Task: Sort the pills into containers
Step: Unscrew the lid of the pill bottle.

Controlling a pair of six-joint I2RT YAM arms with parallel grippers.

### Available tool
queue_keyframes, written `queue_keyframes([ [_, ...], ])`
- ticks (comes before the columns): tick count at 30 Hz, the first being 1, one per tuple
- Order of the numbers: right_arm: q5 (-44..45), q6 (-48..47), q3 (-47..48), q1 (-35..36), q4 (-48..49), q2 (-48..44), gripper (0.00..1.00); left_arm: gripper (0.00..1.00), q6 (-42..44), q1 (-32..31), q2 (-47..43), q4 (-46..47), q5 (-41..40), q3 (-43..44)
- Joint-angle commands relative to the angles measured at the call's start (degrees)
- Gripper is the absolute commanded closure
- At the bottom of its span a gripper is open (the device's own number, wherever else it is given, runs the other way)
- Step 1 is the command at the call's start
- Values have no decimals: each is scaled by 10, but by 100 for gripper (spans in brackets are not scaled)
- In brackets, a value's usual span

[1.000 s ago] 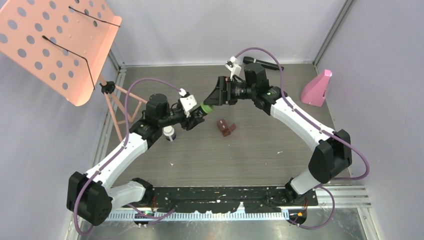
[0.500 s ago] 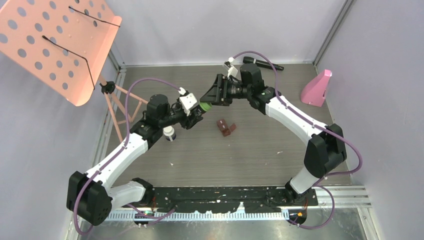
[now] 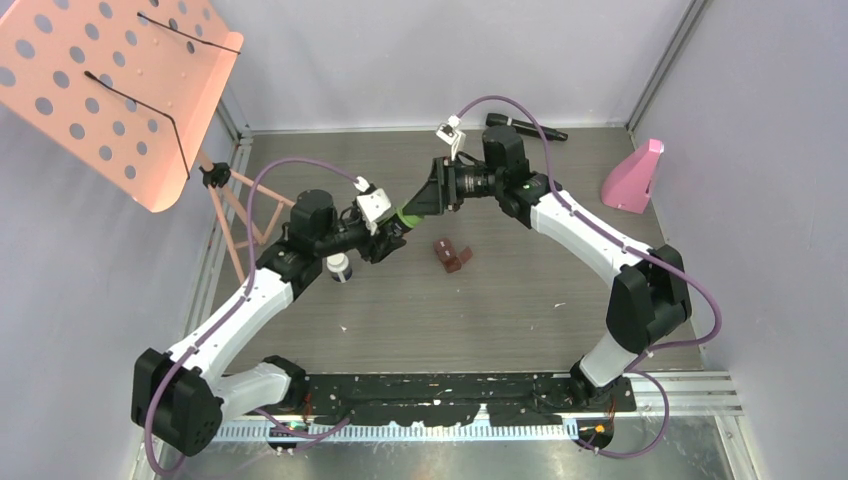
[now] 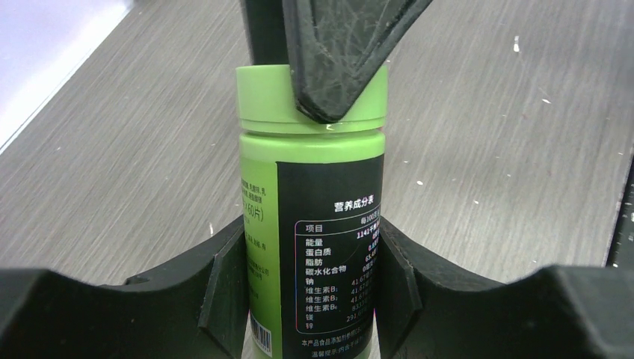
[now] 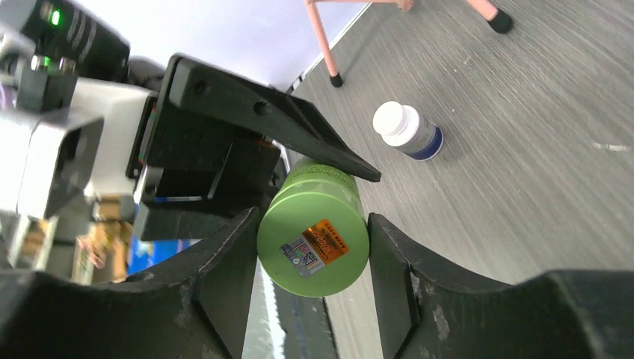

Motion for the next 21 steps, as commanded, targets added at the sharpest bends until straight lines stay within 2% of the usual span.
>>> queue_keyframes([
  [1,-41,-177,-1,0,62,-16,72,100,18,-3,-29,-23,115,21],
  [2,-41,-204,-7,-2,73,-19,77,100,21,-3,-33,-29,135,21],
  [6,-81,-257,-11,-7,96,-33,85,100,29,-3,-37,-49,195,24],
  [7,-85,-276,-15,-7,101,-45,92,100,27,-3,-35,-49,206,25],
  [10,-37,-306,-34,-7,87,-74,94,100,20,-3,-26,-41,230,29],
  [11,-26,-310,-40,-8,84,-85,84,100,16,-3,-22,-32,225,27],
  [12,-4,-309,-41,-8,73,-89,69,100,13,-3,-18,-19,216,25],
  [13,9,-294,-44,-8,67,-97,20,100,13,-3,-14,-10,199,24],
  [14,29,-281,-44,-8,60,-100,8,100,12,-3,-11,-1,181,22],
  [15,36,-253,-44,-8,55,-106,2,100,13,-3,-8,10,158,21],
  [17,58,-185,-48,-9,53,-112,4,100,20,-3,-3,29,111,16],
  [19,121,-107,-52,-8,44,-109,3,100,24,-4,7,77,61,7],
  [21,158,-46,-48,-8,3,-93,4,100,31,-7,20,107,30,3],
])
